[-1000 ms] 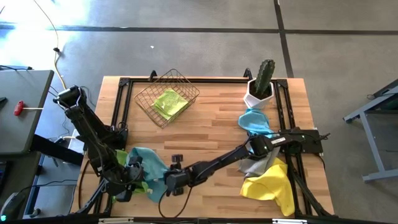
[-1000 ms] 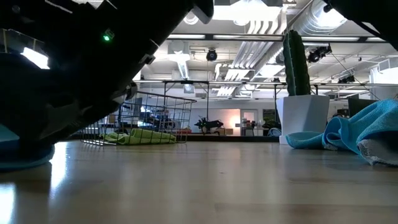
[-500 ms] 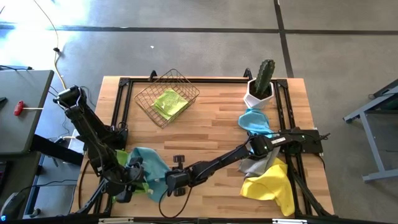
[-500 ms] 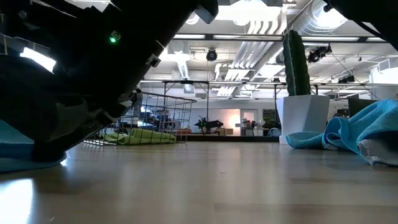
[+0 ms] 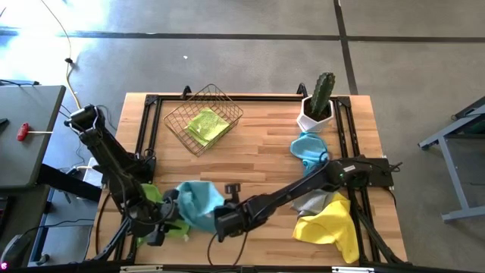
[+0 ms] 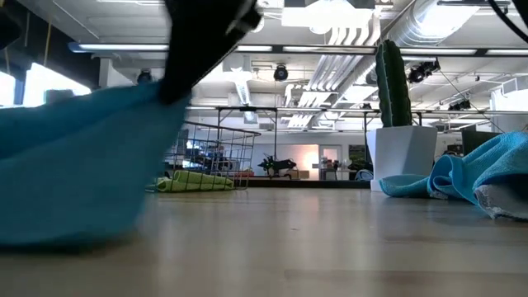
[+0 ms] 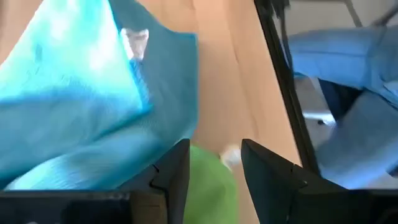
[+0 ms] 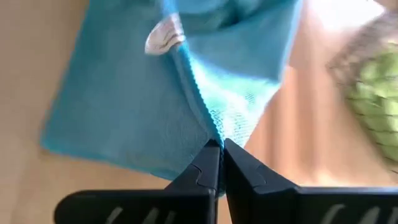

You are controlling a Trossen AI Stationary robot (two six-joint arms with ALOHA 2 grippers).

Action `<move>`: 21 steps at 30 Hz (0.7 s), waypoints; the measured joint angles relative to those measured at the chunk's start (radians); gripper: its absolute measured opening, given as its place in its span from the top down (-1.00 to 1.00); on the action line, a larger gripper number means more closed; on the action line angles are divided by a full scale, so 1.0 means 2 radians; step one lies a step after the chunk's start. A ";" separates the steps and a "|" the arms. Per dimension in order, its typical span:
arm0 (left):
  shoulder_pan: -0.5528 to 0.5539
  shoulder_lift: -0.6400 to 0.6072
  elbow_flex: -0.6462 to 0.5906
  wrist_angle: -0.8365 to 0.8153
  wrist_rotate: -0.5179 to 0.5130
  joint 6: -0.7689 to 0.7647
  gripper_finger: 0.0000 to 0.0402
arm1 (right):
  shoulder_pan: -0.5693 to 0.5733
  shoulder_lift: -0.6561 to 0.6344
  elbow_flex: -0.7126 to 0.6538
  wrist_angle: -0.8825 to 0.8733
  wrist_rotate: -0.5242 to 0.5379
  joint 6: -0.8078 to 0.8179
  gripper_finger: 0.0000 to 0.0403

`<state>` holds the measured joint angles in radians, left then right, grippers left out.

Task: Fold microfiber towels
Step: Fold the bottom light blue microfiber towel

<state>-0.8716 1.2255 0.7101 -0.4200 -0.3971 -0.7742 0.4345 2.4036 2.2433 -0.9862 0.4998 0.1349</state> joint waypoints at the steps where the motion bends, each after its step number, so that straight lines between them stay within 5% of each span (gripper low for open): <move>1: 0.004 0.000 0.000 0.006 -0.011 0.011 0.33 | 0.002 -0.011 0.000 -0.017 0.009 0.000 0.99; 12: 0.075 0.000 0.000 0.165 -0.231 0.261 0.33 | -0.005 -0.127 0.000 -0.098 0.056 -0.001 1.00; 21: 0.157 0.000 0.000 0.269 -0.242 0.430 0.33 | -0.028 -0.153 0.000 -0.120 0.060 -0.029 1.00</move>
<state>-0.5584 1.2255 0.7101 0.1184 -0.8810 0.0865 0.3778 2.0984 2.2432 -1.2267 0.6203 0.0772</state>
